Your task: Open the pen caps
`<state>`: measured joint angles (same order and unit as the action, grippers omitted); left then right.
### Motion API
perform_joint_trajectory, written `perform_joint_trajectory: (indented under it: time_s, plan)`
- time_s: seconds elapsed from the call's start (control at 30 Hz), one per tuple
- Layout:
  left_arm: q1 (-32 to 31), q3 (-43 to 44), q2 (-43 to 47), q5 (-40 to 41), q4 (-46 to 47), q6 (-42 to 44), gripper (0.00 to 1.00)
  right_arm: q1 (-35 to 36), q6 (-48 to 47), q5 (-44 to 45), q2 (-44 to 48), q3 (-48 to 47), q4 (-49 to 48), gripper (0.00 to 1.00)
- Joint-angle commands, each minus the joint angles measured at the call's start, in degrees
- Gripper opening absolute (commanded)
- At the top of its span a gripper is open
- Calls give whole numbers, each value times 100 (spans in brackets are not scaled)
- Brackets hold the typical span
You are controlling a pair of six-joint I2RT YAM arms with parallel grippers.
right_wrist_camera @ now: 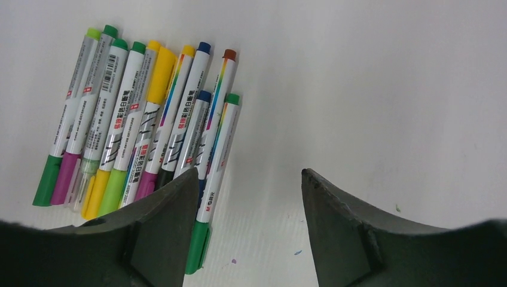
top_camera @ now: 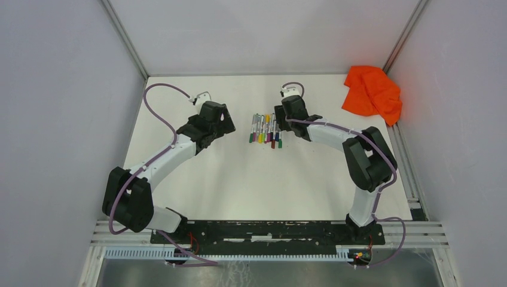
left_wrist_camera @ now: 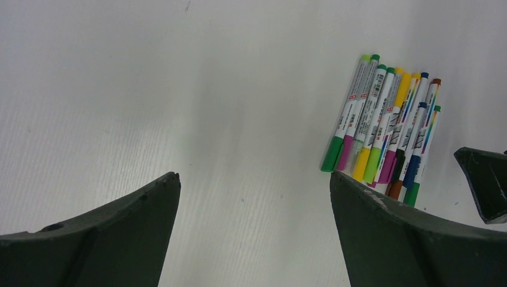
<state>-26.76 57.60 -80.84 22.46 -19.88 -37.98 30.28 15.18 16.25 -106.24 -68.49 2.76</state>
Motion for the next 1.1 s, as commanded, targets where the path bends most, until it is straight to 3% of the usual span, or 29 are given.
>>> perform_joint_trajectory:
  time_s: [0.0,1.07]
  plan:
    - [-27,207,111,118,2,-210,98,16,115,-94,-178,-326,98,68]
    - [-22,111,171,75,6,-228,97,-48,168,3,-813,-637,183,64]
